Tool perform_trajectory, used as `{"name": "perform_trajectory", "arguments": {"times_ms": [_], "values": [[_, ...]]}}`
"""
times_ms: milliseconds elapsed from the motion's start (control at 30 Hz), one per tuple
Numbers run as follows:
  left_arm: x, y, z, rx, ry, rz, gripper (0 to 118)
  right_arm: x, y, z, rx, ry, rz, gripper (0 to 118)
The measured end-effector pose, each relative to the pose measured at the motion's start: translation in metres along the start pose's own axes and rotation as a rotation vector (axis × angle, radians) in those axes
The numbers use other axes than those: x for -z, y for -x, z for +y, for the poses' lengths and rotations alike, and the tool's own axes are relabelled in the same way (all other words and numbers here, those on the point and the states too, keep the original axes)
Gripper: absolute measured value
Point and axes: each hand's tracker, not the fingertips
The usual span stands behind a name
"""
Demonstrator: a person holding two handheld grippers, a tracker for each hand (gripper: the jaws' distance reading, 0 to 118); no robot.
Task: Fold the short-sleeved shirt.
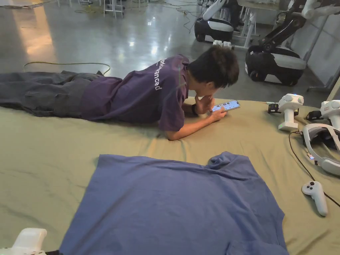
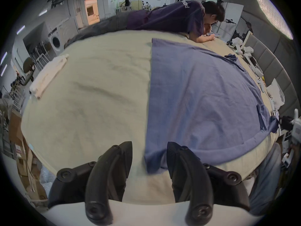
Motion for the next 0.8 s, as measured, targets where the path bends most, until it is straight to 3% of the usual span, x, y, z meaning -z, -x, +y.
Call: {"name": "perform_trajectory", "arguments": {"times_ms": [267, 500, 567, 633, 667, 733, 800], "values": [[-0.051, -0.037, 0.056, 0.033, -0.381, -0.070, 51, -0.024, 0.024, 0.068, 0.132, -0.342, 0.072, 66], [-0.093, -0.088, 0.095, 0.057, -0.692, -0.033, 50, -0.057, 0.061, 0.111, 0.230, -0.664, 0.093, 62], [-0.101, -0.102, 0.104, 0.078, -0.726, 0.010, 50, -0.067, 0.072, 0.120, 0.240, -0.729, 0.063, 50], [-0.107, -0.111, 0.108, 0.089, -0.754, 0.032, 46, -0.076, 0.079, 0.127, 0.236, -0.772, 0.050, 21], [-0.110, -0.114, 0.109, 0.078, -0.773, 0.032, 40, -0.077, 0.083, 0.130, 0.233, -0.783, 0.037, 15], [-0.116, -0.116, 0.112, 0.049, -0.820, -0.016, 14, -0.080, 0.085, 0.134, 0.229, -0.796, 0.043, 2], [-0.120, -0.117, 0.112, 0.013, -0.841, -0.015, 5, -0.079, 0.088, 0.137, 0.223, -0.803, 0.060, 0]]}}
